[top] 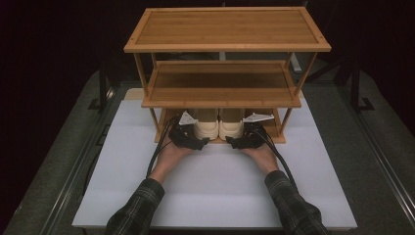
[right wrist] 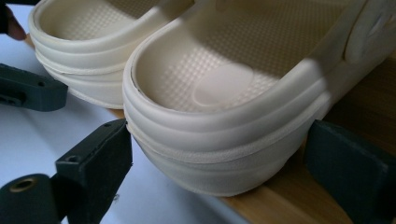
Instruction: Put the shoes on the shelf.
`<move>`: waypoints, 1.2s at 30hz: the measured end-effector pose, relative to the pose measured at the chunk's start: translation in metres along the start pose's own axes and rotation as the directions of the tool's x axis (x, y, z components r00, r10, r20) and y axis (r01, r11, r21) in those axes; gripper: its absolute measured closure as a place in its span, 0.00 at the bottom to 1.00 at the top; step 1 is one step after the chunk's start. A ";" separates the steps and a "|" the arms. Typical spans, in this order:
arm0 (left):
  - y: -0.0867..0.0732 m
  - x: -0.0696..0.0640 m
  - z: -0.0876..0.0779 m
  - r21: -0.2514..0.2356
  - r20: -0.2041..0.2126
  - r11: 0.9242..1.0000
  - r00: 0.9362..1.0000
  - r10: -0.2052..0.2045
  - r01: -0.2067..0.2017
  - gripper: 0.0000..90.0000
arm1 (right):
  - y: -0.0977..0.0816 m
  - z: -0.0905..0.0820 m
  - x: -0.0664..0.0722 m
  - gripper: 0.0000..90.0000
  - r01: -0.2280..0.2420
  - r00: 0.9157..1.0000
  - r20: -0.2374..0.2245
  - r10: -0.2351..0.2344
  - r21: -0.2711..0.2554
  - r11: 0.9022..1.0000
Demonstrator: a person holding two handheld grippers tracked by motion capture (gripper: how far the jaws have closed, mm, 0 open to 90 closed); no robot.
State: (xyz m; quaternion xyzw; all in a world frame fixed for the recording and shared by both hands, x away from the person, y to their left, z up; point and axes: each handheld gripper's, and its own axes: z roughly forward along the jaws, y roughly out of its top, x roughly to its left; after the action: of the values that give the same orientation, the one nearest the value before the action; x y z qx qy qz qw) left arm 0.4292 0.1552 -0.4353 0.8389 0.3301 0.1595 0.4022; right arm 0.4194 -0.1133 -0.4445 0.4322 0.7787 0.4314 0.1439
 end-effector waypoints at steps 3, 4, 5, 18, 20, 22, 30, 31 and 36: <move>-0.002 0.002 0.005 0.014 -0.028 1.000 0.999 0.018 -0.018 0.10 | 0.001 0.005 -0.001 0.09 -0.001 1.000 0.022 0.001 0.022 1.000; -0.004 0.001 0.007 0.020 -0.005 1.000 1.000 -0.016 0.016 0.10 | 0.001 0.007 0.000 0.09 0.003 1.000 0.029 -0.004 0.030 1.000; -0.005 0.002 0.007 0.030 -0.003 0.999 1.000 -0.013 0.013 0.10 | 0.001 0.008 0.000 0.09 0.006 1.000 0.030 -0.008 0.038 0.999; -0.013 -0.007 -0.032 0.009 0.029 1.000 0.999 0.028 -0.029 0.10 | -0.011 -0.023 0.003 0.02 0.022 0.999 0.037 -0.023 0.043 0.999; -0.019 -0.007 -0.041 0.008 0.042 1.000 0.999 0.023 -0.024 0.10 | -0.016 -0.033 0.005 0.02 0.024 0.999 0.035 -0.025 0.026 0.999; -0.027 -0.007 -0.051 0.007 0.039 1.000 0.999 0.022 -0.022 0.10 | -0.019 -0.043 0.005 0.02 0.028 0.999 0.041 -0.029 0.030 0.999; -0.055 -0.006 -0.097 0.020 0.002 0.999 1.000 0.029 -0.029 0.10 | -0.042 -0.092 -0.003 0.02 0.024 0.998 0.062 -0.020 -0.068 0.997; -0.059 -0.006 -0.103 0.025 0.000 0.999 0.999 0.034 -0.034 0.10 | -0.046 -0.097 -0.005 0.02 0.018 0.998 0.058 -0.014 -0.075 0.997; -0.079 -0.008 -0.127 0.055 -0.021 0.998 0.999 0.041 -0.040 0.10 | -0.065 -0.120 -0.013 0.02 0.028 0.996 0.087 -0.024 -0.040 0.999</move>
State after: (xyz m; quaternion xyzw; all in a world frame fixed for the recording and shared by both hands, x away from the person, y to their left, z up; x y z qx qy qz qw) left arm 0.3226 0.2584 -0.4173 0.8545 0.3215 0.1676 0.3721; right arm 0.3191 -0.2057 -0.4280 0.4373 0.7682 0.4264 0.1922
